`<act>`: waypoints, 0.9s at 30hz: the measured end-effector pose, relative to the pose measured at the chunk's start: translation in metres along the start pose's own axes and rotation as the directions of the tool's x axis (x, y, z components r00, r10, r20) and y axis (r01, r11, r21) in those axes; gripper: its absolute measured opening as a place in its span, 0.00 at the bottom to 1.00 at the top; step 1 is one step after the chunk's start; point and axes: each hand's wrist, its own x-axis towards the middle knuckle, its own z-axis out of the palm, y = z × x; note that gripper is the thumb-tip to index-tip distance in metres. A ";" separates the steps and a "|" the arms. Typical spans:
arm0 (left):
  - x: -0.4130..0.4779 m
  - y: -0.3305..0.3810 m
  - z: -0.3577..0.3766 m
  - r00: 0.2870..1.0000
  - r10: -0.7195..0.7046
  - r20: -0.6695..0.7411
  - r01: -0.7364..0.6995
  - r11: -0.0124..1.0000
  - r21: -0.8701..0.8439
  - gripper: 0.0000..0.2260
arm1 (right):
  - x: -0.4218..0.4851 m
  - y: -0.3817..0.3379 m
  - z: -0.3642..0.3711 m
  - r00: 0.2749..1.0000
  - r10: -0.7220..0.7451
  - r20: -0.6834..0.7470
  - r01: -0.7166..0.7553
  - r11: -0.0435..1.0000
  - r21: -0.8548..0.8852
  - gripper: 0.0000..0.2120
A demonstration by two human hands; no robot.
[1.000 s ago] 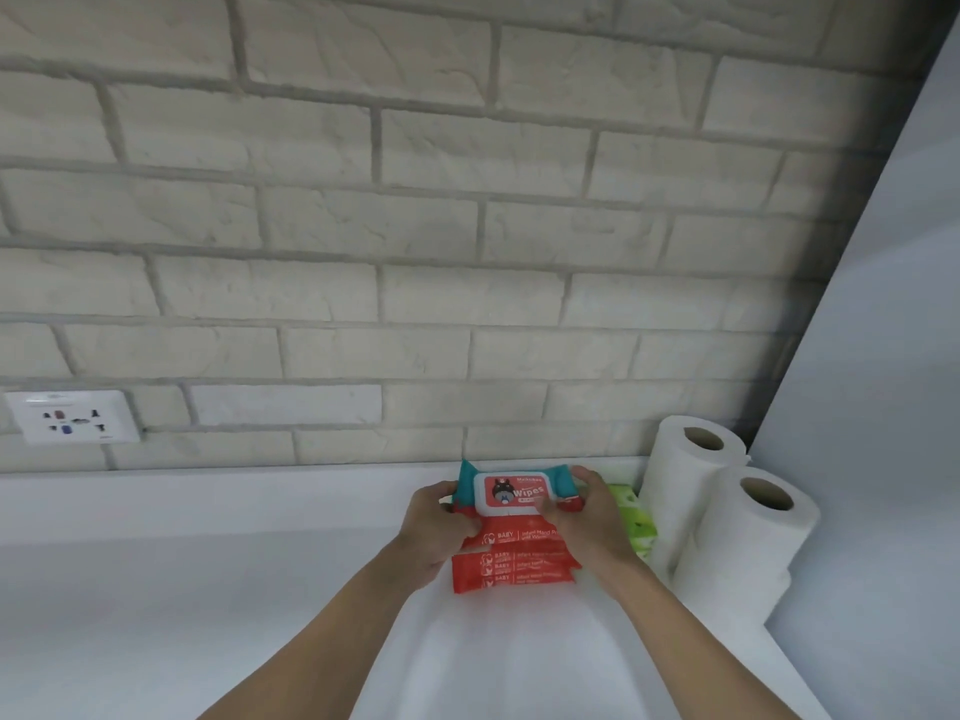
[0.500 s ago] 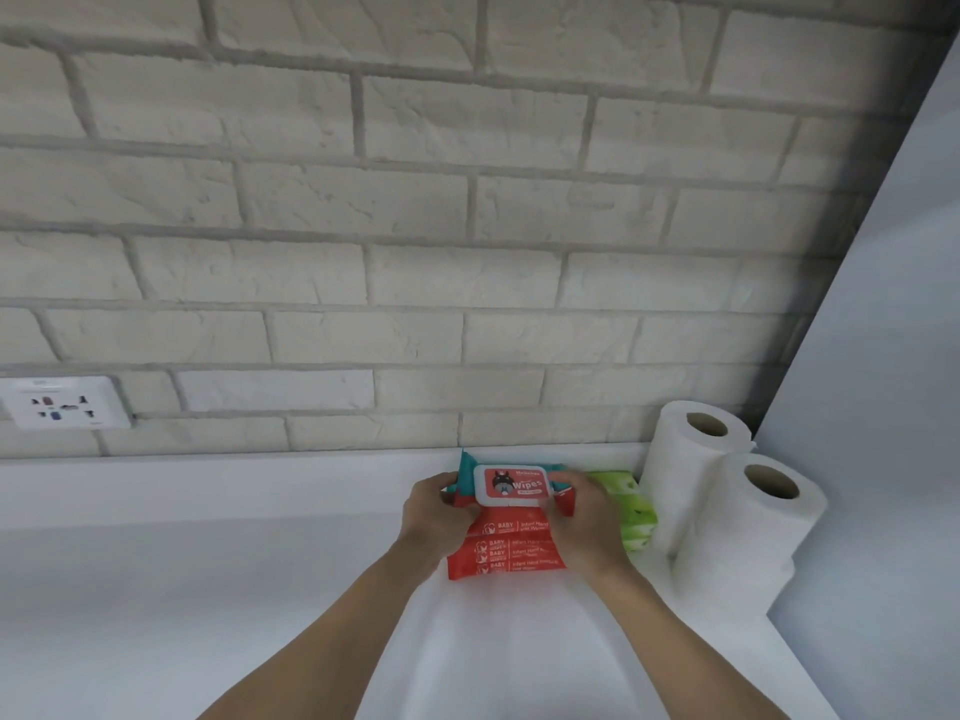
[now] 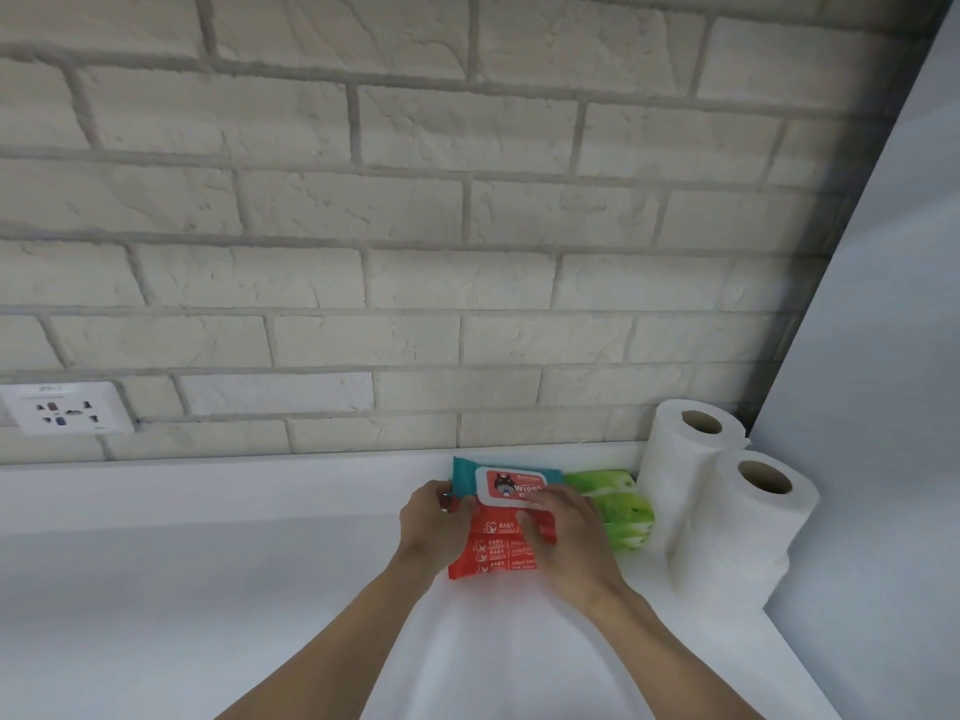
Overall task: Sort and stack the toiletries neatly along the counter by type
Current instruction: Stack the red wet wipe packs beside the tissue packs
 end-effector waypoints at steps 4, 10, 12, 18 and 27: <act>-0.002 -0.001 -0.002 0.999 -0.008 -0.041 0.007 1.000 -0.026 0.13 | -0.004 -0.002 -0.002 0.999 -0.024 0.026 0.024 1.000 -0.005 0.19; -0.002 -0.007 -0.005 0.999 -0.010 -0.046 0.008 0.999 -0.045 0.13 | -0.005 -0.007 -0.003 0.999 -0.041 -0.005 0.041 0.998 -0.051 0.19; -0.003 -0.006 -0.005 0.999 -0.001 -0.042 -0.001 0.999 -0.043 0.12 | -0.005 -0.010 -0.003 0.997 -0.069 -0.029 0.068 0.996 -0.055 0.18; -0.010 -0.007 -0.013 0.996 0.077 -0.041 -0.077 0.997 -0.014 0.09 | -0.004 -0.024 -0.002 0.988 -0.142 -0.067 0.140 0.990 -0.029 0.15; -0.041 -0.017 -0.053 0.969 0.235 -0.072 -0.221 0.963 0.155 0.11 | -0.025 -0.058 -0.003 0.977 -0.214 -0.024 0.214 0.977 0.002 0.13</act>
